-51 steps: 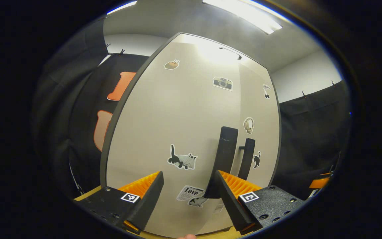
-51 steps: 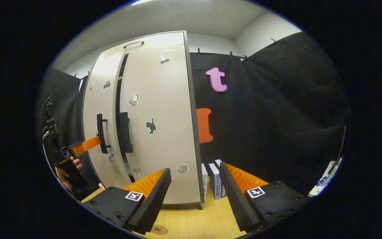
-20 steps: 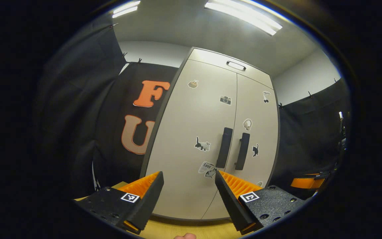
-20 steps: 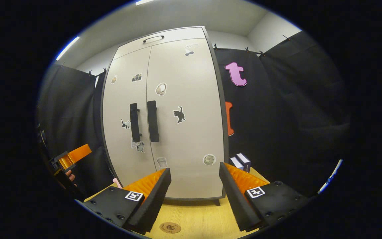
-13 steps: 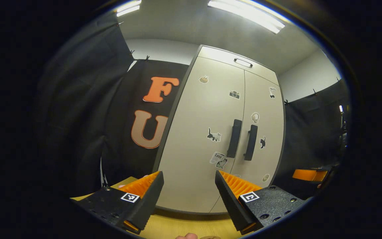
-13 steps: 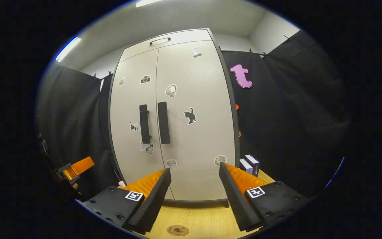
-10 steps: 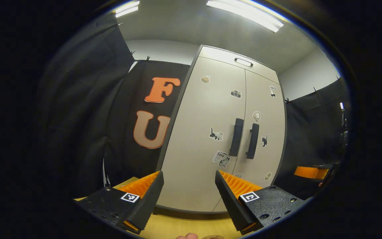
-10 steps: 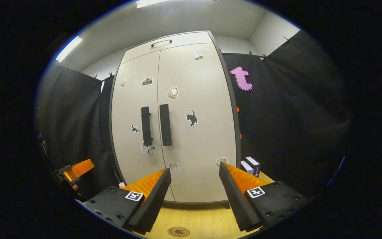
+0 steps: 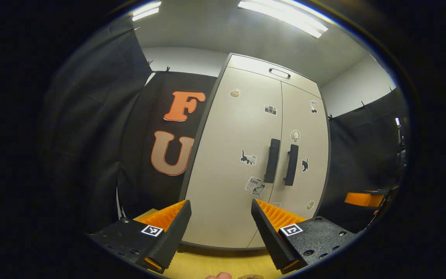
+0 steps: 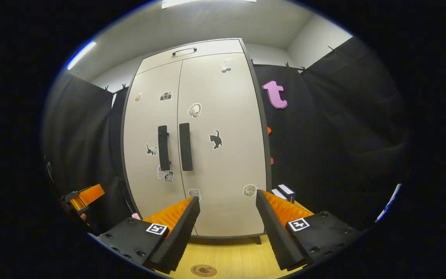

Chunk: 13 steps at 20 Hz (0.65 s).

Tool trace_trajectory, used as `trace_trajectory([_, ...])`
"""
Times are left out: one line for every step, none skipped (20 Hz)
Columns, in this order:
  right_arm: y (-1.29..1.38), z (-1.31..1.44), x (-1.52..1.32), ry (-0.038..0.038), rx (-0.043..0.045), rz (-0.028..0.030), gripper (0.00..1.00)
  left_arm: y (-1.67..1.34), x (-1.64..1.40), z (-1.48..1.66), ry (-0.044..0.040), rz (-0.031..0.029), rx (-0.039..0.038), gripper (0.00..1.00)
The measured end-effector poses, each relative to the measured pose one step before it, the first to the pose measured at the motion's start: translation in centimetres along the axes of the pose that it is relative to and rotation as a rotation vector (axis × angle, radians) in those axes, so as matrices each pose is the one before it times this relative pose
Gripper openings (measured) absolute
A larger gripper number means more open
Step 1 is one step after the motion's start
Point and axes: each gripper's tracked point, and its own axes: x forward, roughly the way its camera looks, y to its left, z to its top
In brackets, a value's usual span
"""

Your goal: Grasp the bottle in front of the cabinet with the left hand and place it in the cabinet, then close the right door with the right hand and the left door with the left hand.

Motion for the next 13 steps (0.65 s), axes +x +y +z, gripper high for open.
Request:
trace_trajectory([-0.124,-0.085,-0.044,0.00324,-0.00039,-0.00437,0.97,-0.013,0.099,-0.087,0.00243,-0.00181,-0.00246,0.95])
trace_trajectory([-0.188,0.013,-0.065,0.00024,0.00048,-0.00386,0.97,0.024,-0.035,-0.133,0.00242,0.0004,-0.00298,0.95])
trace_trajectory([-0.065,0.002,-0.001,-0.00107,-0.00023,-0.00282,0.97,0.095,0.08,-0.089,0.00159,0.00107,-0.00229,0.95])
trace_trajectory([-0.073,-0.025,-0.07,0.00082,-0.00007,-0.00254,0.97,0.054,-0.086,-0.091,0.00019,0.00296,-0.00164,0.95])
trace_trajectory([-0.044,-0.097,0.011,0.0032,0.00076,0.00013,0.97,0.039,0.057,0.103,0.00029,0.00245,-0.00085,0.95])
trace_trajectory([0.012,-0.089,-0.01,0.0029,0.00196,0.00108,0.97,0.011,-0.051,-0.092,-0.0008,-0.00006,-0.00159,0.95])
trace_trajectory([-0.026,-0.036,0.043,0.00171,0.00365,0.00015,0.97,-0.067,0.071,0.012,0.00021,-0.00212,-0.00244,0.95])
trace_trajectory([0.006,-0.023,0.042,0.00047,0.00365,0.00043,0.97,-0.087,0.171,-0.077,-0.00033,-0.00099,-0.00094,0.95])
trace_trajectory([-0.087,-0.029,-0.064,-0.0001,0.00272,0.00003,0.97,-0.076,0.042,0.023,0.00007,-0.00065,0.00051,0.95])
trace_trajectory([-0.084,0.029,0.001,-0.00101,0.00117,-0.002,0.97,-0.014,-0.027,-0.033,0.0013,-0.0004,0.00151,0.95])
trace_trajectory([-0.067,-0.015,-0.002,-0.00007,0.0004,-0.00166,0.97,-0.068,0.04,-0.122,0.00204,0.00007,0.00105,0.95])
trace_trajectory([-0.001,-0.061,0.031,0.00085,0.00105,-0.00013,0.97,-0.051,0.074,-0.036,0.00221,-0.00028,-0.00195,0.95])
trace_trajectory([0.011,-0.023,0.05,0.00053,0.00213,0.00101,0.97,-0.074,-0.008,-0.088,0.0033,-0.00268,-0.00337,0.95])
